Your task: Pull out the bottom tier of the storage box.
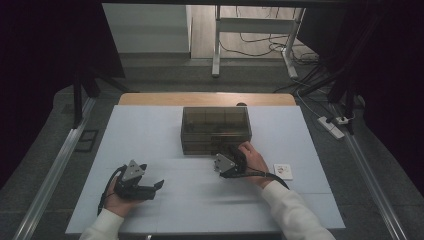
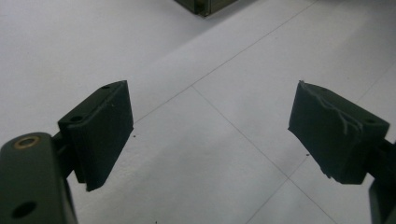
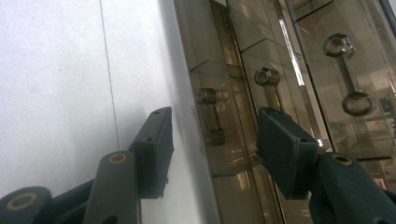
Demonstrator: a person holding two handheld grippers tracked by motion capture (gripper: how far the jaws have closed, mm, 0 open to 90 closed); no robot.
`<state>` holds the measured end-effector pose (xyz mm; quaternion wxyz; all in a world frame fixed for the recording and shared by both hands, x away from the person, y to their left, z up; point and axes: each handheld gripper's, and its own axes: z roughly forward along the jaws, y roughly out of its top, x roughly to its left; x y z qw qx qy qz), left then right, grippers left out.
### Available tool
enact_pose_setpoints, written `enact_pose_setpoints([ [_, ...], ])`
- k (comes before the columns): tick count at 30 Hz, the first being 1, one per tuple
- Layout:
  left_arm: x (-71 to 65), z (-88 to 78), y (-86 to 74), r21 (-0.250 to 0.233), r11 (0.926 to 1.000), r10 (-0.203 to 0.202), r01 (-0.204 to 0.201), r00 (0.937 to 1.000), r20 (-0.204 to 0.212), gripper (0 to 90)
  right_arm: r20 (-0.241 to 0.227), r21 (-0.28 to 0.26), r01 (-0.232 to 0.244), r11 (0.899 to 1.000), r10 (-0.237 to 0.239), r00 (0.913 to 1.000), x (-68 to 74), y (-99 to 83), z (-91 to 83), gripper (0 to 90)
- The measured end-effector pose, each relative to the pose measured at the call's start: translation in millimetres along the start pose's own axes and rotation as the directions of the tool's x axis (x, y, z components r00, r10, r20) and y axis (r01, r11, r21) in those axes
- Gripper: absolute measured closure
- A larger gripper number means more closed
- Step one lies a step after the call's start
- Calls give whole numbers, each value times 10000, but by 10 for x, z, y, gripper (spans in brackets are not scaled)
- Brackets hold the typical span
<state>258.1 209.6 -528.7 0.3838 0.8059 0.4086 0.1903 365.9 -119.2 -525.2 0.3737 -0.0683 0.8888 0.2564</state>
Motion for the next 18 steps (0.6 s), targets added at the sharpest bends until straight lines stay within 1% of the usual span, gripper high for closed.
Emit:
enact_pose_setpoints([
  [5,2,-1,-1,-14,10000,-12,12,10000,8,138,-16,162,45,9999,-44,10000,14,20,38,469],
  [10,5,-2,-2,-9,10000,-7,7,10000,14,138,-125,413,-72,9991,77,9999,16,9,71,485],
  [12,5,-2,-2,-13,10000,-6,6,10000,17,137,-95,371,-69,9993,73,9999,11,6,74,488],
  [18,5,-1,-2,-4,10000,-2,2,10000,5,137,-292,268,-386,9989,393,9988,-28,-7,63,518],
])
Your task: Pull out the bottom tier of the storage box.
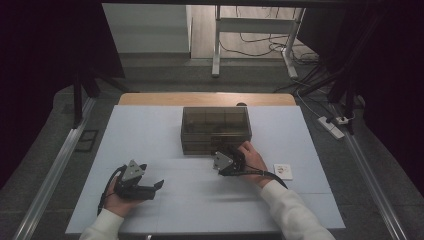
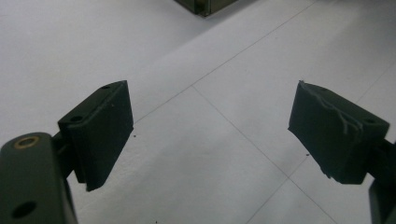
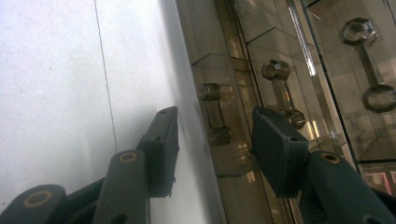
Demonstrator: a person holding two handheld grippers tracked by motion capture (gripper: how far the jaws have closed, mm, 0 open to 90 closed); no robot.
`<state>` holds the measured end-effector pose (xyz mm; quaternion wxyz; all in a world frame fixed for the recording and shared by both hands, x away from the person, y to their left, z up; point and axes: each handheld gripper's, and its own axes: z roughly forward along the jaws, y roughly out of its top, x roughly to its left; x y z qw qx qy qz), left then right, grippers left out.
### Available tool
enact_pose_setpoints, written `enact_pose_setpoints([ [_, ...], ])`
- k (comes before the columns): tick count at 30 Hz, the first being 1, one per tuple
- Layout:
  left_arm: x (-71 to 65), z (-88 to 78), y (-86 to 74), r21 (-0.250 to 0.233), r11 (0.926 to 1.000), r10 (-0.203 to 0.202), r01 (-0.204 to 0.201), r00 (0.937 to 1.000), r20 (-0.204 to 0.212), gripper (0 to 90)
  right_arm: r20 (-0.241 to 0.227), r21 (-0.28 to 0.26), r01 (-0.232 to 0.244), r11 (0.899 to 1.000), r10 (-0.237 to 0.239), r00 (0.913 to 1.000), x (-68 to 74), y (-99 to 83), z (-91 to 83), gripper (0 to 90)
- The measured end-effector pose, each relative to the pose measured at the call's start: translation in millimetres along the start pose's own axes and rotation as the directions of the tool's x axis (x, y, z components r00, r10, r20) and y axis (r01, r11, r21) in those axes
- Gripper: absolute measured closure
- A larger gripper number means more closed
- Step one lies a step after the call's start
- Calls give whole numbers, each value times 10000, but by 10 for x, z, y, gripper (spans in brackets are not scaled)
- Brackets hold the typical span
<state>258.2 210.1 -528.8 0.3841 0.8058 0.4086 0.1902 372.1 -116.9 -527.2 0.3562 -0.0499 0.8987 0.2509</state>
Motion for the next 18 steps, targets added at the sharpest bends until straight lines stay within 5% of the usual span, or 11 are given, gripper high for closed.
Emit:
enact_pose_setpoints([
  [11,1,-1,-1,-6,10000,0,0,10000,2,137,-427,-405,-1129,9928,1112,9929,-34,-38,-24,541],
  [18,1,-5,0,-20,10000,5,-5,10000,-7,137,-956,-556,-1515,9869,1458,9847,-145,-84,-61,646],
])
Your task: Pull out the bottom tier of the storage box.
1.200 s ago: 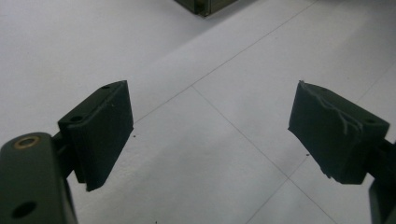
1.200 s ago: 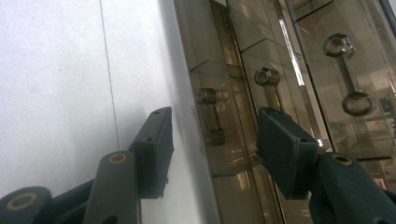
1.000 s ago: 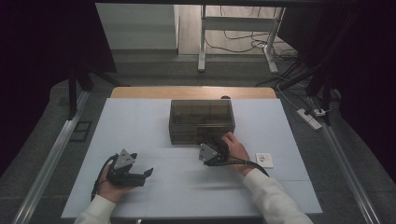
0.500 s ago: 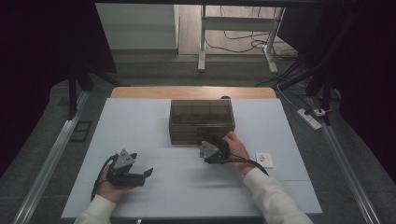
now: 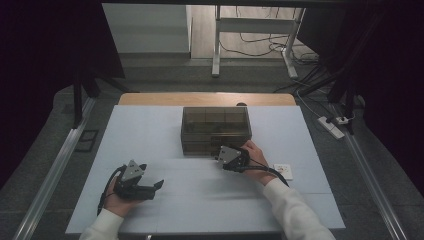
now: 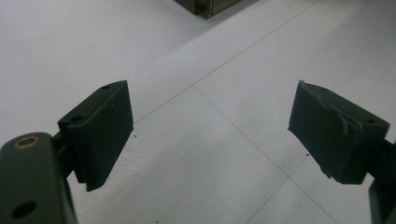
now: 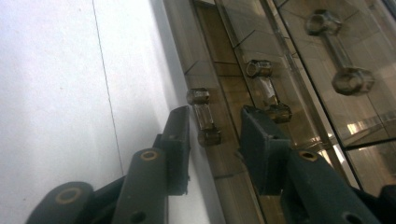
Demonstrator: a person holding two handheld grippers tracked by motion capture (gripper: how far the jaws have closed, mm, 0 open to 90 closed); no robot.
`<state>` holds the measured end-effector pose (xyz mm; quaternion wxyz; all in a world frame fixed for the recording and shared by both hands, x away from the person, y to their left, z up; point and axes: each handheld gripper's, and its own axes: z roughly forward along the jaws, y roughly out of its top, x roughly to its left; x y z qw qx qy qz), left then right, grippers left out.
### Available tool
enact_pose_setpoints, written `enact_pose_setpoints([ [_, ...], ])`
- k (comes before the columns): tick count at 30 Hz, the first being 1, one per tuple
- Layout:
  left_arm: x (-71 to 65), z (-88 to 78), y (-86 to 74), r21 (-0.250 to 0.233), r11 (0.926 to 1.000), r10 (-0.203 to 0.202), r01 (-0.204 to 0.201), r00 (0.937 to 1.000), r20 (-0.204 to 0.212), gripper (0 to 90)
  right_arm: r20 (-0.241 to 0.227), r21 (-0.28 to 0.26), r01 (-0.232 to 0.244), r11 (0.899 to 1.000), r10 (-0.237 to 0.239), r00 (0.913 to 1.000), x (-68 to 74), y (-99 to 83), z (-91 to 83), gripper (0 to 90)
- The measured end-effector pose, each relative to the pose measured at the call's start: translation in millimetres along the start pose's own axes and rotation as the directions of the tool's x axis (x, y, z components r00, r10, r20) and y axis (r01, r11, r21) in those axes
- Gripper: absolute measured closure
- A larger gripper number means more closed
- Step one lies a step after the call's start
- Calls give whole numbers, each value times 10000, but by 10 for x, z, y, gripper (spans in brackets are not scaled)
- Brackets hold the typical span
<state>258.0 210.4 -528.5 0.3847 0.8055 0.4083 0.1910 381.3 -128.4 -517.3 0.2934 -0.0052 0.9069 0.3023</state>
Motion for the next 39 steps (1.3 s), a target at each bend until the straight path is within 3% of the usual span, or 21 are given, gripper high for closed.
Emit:
enact_pose_setpoints([
  [3,0,-1,0,4,10000,-1,1,10000,-11,137,42,-87,-226,9997,227,9997,7,-5,7,663],
  [12,-5,4,2,9,10000,-2,2,10000,-7,138,34,106,164,9998,-165,9999,-10,-5,14,672],
  [14,-6,3,2,14,10000,2,-2,10000,-13,138,97,26,-43,10000,43,9999,11,1,27,671],
  [18,-8,4,3,15,10000,9,-9,10000,-16,138,126,66,-19,10000,19,9999,21,7,32,670],
  [21,-6,3,2,11,10000,-2,2,10000,-10,137,107,133,105,9999,-107,9999,19,12,27,671],
  [22,-4,2,1,6,10000,-2,2,10000,-10,137,49,224,431,9988,-433,9991,-1,10,19,672],
  [23,-3,1,1,2,10000,-5,5,10000,-12,138,90,173,149,9997,-151,9998,23,17,24,672],
  [24,-3,-1,1,0,10000,6,-6,10000,-16,138,58,217,226,9995,-228,9997,21,20,21,674],
  [25,-3,-2,1,-1,10000,8,-8,10000,-14,138,24,278,547,9981,-548,9985,3,17,16,679],
  [39,-4,1,1,3,10000,0,0,10000,-21,137,-213,354,766,9964,-759,9969,9,34,-9,687],
])
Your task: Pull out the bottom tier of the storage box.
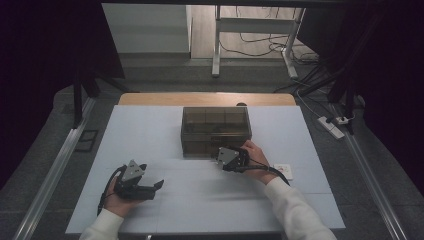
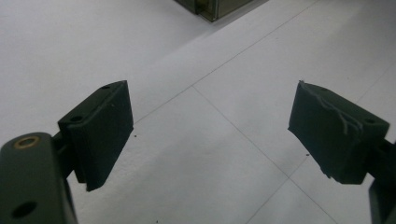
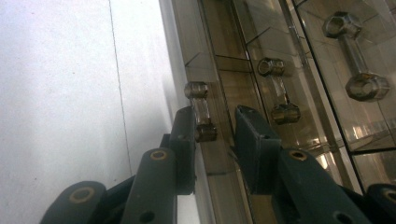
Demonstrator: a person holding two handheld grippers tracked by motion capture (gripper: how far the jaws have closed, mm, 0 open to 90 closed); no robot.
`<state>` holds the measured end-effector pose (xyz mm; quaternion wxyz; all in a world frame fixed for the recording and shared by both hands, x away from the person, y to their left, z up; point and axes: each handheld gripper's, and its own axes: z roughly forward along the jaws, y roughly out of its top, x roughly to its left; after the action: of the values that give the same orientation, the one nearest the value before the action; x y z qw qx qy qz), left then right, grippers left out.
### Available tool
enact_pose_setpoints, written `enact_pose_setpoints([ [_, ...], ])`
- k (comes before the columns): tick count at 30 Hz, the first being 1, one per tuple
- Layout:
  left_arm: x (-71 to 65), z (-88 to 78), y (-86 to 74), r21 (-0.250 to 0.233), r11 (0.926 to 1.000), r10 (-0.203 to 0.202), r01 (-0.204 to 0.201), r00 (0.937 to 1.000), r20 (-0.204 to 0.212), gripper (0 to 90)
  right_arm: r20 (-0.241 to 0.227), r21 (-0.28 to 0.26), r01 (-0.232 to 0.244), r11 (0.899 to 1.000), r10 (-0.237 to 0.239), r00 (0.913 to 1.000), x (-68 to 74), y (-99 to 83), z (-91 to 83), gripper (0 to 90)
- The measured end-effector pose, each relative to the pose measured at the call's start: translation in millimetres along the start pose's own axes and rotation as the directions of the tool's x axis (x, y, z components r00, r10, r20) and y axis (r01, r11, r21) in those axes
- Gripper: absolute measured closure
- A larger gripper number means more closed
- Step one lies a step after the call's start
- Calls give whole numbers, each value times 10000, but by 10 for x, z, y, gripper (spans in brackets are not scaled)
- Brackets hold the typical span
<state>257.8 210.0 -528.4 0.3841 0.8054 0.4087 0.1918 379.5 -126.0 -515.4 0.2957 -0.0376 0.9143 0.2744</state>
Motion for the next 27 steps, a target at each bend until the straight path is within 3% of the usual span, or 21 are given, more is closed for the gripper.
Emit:
enact_pose_setpoints([
  [27,2,3,-1,40,10000,16,-16,10000,1,138,-316,-1,179,9998,-179,9993,2,10,-27,697],
])
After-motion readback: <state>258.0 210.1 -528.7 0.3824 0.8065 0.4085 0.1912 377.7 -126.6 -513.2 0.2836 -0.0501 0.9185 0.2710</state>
